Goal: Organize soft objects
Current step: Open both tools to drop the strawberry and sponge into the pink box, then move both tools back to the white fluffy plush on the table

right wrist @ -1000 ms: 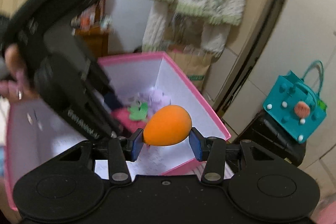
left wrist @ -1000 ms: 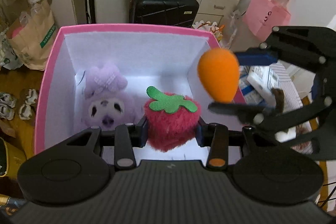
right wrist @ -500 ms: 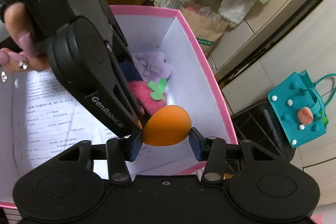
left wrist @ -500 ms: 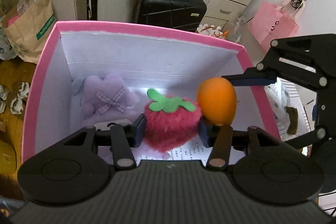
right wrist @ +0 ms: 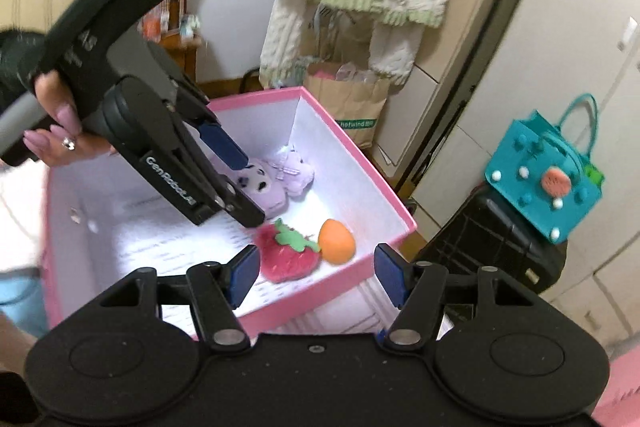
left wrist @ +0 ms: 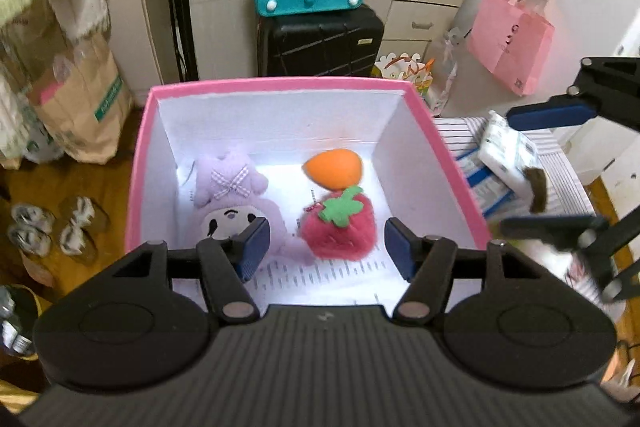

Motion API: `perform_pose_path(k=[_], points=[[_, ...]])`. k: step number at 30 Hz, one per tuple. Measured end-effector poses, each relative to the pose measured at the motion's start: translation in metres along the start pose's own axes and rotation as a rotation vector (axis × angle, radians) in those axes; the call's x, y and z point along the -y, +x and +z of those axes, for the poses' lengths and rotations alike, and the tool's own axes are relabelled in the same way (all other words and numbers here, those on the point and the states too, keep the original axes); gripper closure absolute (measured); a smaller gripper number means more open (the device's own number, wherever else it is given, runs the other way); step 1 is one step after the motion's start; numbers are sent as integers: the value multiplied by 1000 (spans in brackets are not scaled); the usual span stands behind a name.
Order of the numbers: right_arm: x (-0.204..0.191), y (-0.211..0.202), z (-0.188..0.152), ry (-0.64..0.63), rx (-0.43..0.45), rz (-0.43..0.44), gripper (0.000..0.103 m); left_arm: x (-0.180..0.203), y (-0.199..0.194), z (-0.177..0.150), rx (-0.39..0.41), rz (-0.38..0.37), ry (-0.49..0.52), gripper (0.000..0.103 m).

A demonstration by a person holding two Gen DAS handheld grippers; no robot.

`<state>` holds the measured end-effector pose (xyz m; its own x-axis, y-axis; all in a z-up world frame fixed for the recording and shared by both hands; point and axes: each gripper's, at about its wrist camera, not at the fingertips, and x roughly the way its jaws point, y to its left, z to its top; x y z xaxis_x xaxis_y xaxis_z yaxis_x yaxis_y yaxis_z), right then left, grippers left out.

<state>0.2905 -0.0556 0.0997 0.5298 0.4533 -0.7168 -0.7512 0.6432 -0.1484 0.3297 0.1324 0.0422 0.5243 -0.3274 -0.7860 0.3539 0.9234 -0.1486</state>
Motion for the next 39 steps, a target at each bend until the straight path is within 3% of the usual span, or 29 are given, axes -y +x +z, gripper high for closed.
perform_pose_path(k=[10, 15, 24, 33, 39], points=[[-6, -73, -38, 135, 48, 26, 35, 47, -59, -10, 2, 68, 107, 38], [-13, -98, -56, 112, 51, 25, 35, 75, -82, -18, -22, 35, 148, 37], [-12, -132, -96, 136, 108, 12, 34, 129, -110, -27, 66, 9, 209, 34], [-7, -129, -145, 255, 175, 42, 32, 169, -97, -46, 113, -98, 167, 33], [-12, -110, -178, 283, 174, 1, 31, 200, -68, -61, 161, -102, 174, 33]])
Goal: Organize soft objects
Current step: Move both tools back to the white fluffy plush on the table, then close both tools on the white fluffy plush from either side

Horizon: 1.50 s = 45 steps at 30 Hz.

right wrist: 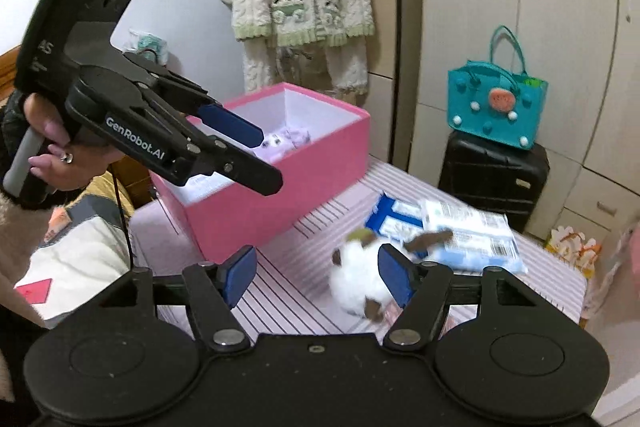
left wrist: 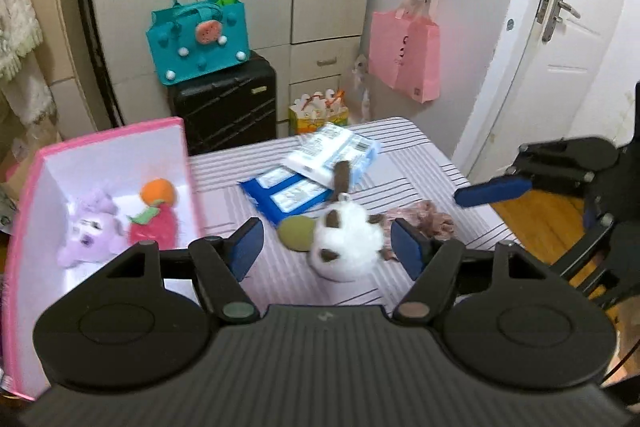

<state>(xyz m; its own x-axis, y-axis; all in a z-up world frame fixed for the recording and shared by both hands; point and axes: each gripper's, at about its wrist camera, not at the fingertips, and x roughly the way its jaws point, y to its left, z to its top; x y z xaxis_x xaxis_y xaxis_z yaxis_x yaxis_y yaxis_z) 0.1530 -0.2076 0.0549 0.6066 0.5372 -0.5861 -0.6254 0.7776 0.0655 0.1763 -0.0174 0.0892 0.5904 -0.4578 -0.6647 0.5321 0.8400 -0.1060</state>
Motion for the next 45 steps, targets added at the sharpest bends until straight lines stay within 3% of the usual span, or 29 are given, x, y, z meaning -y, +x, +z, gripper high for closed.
perform_pose_path(k=[8, 10, 12, 14, 22, 24, 29, 35, 40, 45], points=[[11, 17, -29, 72, 69, -15, 28, 5, 32, -15, 59, -4, -100, 33], [13, 26, -37, 92, 87, -7, 28, 8, 41, -19, 64, 31, -103, 33], [14, 34, -44, 109, 91, -18, 27, 16, 49, -22, 85, 123, -95, 33], [11, 43, -48, 112, 95, -52, 26, 23, 58, -23, 92, 149, -73, 32], [5, 69, -58, 106, 132, -69, 23, 31, 97, -33, 27, 83, -128, 31], [3, 76, -60, 108, 119, -75, 22, 27, 107, -37, 2, 61, -163, 24], [-1, 89, -64, 96, 129, -131, 18, 22, 113, -48, 27, 81, -198, 16], [-2, 101, -70, 71, 151, -191, 16, 13, 119, -53, 28, 59, -229, 15], [4, 103, -71, 60, 160, -226, 17, 8, 127, -60, 33, 153, -313, 9], [12, 101, -68, 77, 161, -214, 19, 13, 122, -62, 80, 216, -258, 8]])
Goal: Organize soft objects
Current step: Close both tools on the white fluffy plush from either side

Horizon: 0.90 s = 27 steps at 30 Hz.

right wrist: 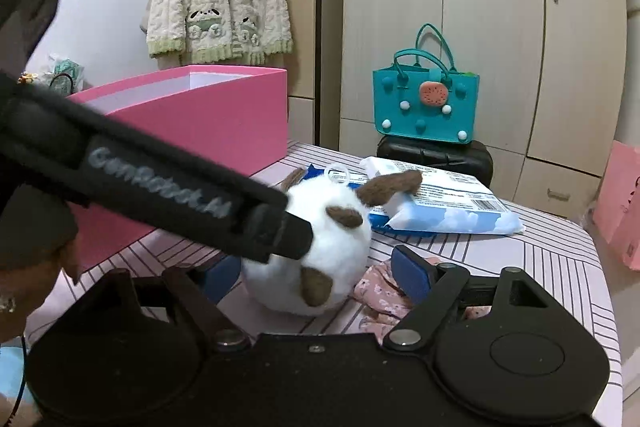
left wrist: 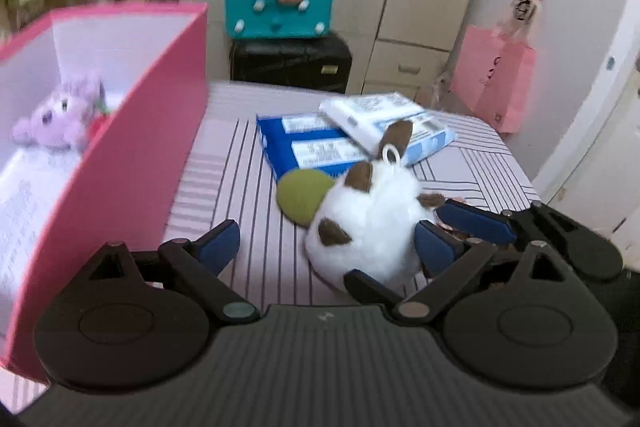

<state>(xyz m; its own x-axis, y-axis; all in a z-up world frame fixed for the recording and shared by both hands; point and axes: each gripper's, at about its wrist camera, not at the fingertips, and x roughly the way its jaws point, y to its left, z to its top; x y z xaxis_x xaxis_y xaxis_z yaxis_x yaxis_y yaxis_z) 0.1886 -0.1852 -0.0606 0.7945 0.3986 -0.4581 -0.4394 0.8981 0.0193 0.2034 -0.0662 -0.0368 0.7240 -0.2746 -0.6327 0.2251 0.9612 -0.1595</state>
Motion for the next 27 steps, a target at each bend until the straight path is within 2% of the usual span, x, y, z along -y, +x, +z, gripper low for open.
perform_pose_path(k=[2, 4, 9, 10, 14, 17, 22, 27], points=[[0, 2, 1, -8, -11, 19, 21, 1, 0, 0, 0, -10, 36, 9], [-5, 3, 0, -50, -12, 45, 23, -1, 3, -1, -8, -23, 13, 12], [-12, 9, 2, -87, -32, 26, 26, -2, 7, -2, -51, -75, -5, 25], [-11, 10, 3, -81, -34, 20, 27, -1, 6, -3, -51, -82, 5, 29], [0, 13, 3, 20, -44, 47, 28, -2, 10, -3, -64, -125, -22, 36], [2, 12, 1, 25, -39, 52, 32, -6, 16, -4, -75, -163, -66, 42], [2, 9, 0, 27, -28, 52, 37, -6, 14, -6, -58, -175, -70, 48], [-2, 6, 2, 12, -35, 50, 39, -7, 9, -9, -47, -176, -72, 50]])
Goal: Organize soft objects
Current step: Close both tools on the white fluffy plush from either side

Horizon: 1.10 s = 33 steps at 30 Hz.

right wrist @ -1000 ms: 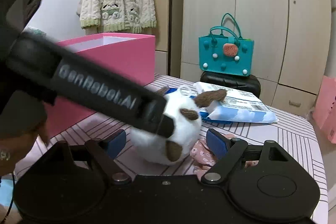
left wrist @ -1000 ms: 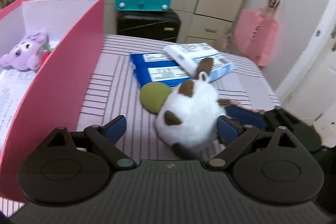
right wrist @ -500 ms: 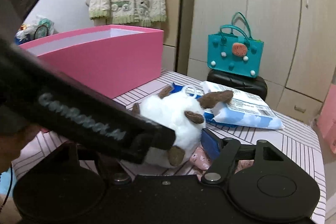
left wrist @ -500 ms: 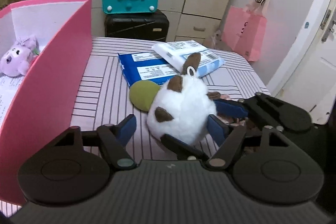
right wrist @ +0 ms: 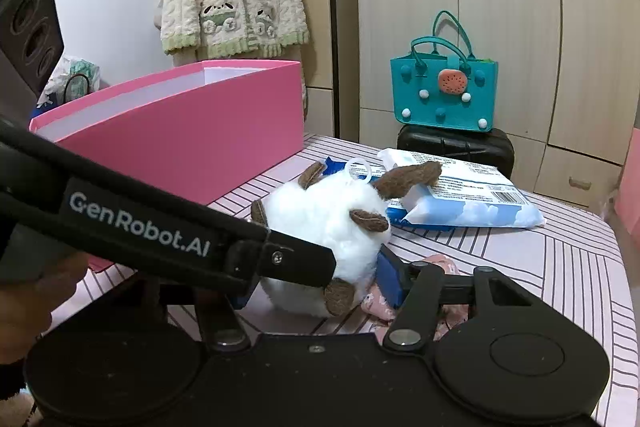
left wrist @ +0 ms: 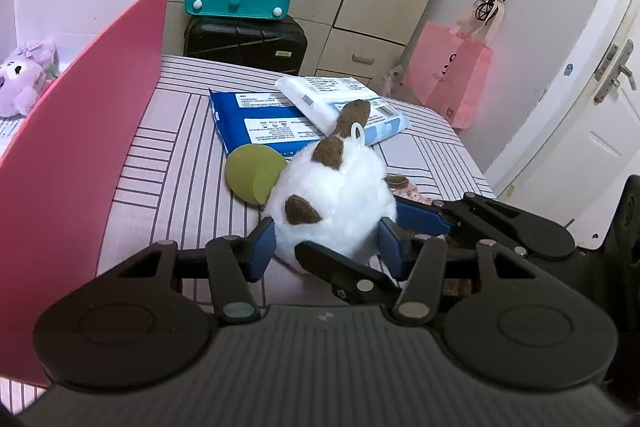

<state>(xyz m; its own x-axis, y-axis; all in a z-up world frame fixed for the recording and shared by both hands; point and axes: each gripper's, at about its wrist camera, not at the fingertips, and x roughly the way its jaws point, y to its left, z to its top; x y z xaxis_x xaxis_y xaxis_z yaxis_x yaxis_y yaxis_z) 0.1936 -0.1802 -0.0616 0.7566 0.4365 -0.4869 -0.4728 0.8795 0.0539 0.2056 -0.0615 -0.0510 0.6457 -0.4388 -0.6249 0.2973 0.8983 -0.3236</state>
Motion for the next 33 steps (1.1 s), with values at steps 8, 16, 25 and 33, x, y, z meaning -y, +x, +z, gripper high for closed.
perform_pose_path(k=[8, 16, 25, 33], points=[[0, -6, 6, 15, -24, 13, 39, 3, -7, 0, 3, 6, 17, 51], [-7, -8, 15, 62, -58, 9, 38, 5, -15, 10, -37, 28, 47, 51], [-28, -21, 31, 29, -76, 0, 38, -4, -41, 19, -74, -11, 68, 51], [-36, -42, 45, 21, -76, 19, 37, -2, -70, 25, -63, -53, 117, 51]])
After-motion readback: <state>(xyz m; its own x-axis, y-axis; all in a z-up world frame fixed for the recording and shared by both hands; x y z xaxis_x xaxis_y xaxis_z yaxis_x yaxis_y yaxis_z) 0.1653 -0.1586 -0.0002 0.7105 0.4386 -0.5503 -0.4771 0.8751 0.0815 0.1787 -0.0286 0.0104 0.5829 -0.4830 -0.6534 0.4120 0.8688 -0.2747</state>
